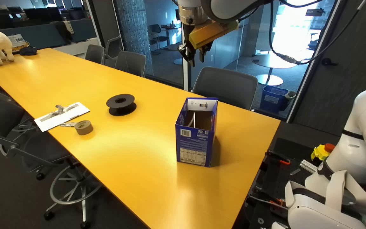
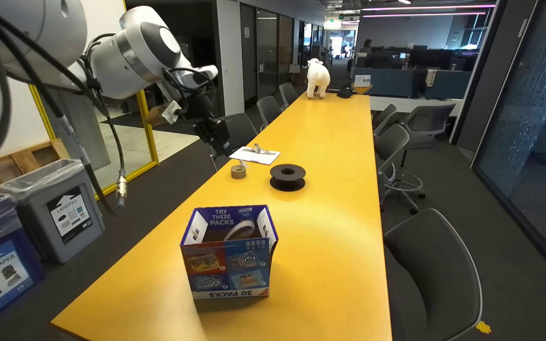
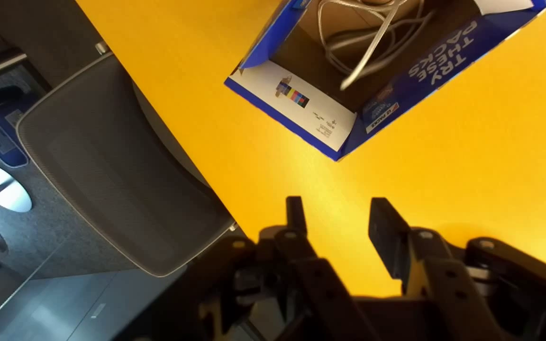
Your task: Put the strings inside the blue box.
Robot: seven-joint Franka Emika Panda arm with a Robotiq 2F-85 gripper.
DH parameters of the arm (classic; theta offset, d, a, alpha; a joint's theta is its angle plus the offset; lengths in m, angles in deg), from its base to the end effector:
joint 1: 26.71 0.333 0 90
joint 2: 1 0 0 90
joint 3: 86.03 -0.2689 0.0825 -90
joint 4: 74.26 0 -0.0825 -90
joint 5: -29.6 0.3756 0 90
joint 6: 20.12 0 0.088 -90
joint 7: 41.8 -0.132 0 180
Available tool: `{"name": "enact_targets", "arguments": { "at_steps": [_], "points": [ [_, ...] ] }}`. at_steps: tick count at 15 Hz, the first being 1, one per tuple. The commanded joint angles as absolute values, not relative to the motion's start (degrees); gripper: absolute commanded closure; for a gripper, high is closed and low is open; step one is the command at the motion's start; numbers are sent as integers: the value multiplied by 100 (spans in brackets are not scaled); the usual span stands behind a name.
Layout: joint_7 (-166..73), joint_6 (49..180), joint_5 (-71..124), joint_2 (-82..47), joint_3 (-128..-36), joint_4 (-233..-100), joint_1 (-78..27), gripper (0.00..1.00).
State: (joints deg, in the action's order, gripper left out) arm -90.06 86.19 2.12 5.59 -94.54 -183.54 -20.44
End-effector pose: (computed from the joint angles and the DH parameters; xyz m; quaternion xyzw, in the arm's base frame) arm 0.5282 0.0930 0.4927 0.9450 -0.2222 0.1496 0.1876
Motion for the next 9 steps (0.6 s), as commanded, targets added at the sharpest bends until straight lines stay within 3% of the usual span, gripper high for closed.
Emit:
{"name": "enact_targets", "arguments": {
  "at_steps": [1, 5, 9],
  "points": [
    [-8653, 8736, 470, 657, -9370, -18439, -2139, 27],
    [-7445, 8689, 848, 741, -9170, -18756, -2247, 0],
    [-5802, 8523, 1638, 1181, -8844, -19023, -2394, 0]
  ]
}}
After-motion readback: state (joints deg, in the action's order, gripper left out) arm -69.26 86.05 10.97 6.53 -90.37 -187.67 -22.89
